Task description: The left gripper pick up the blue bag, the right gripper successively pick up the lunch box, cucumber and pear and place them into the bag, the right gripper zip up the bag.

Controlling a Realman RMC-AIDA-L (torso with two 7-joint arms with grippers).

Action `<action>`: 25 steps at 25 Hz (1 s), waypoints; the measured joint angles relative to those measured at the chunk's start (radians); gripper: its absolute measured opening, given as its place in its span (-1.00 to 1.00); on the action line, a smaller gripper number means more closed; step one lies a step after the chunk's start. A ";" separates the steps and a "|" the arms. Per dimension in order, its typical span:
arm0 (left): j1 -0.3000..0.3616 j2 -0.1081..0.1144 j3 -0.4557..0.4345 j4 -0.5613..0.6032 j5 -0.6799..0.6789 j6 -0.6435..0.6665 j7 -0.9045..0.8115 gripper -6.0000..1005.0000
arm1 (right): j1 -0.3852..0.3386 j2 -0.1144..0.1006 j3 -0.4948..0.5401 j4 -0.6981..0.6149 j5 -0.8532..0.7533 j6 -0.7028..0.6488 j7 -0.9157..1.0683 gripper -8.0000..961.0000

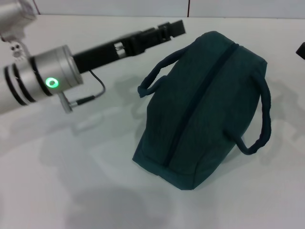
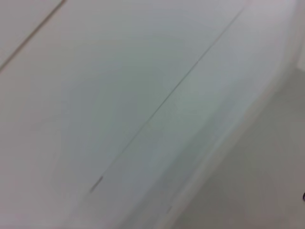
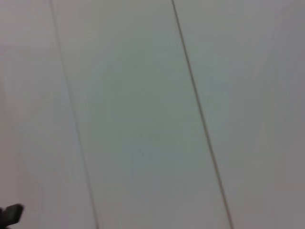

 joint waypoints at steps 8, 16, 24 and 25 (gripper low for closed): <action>0.020 0.024 -0.001 0.152 0.000 0.044 0.140 0.57 | 0.021 -0.032 0.001 -0.066 -0.155 -0.158 -0.011 0.56; 0.067 0.054 0.007 0.202 0.024 0.167 0.284 0.78 | 0.005 -0.030 0.001 -0.206 -0.358 -0.276 0.007 0.65; 0.184 0.061 0.007 0.285 0.072 0.274 0.325 0.78 | 0.003 0.007 0.001 -0.286 -0.513 -0.370 0.063 0.76; 0.209 0.063 0.007 0.299 0.107 0.303 0.330 0.78 | 0.003 0.015 0.001 -0.288 -0.528 -0.370 0.063 0.76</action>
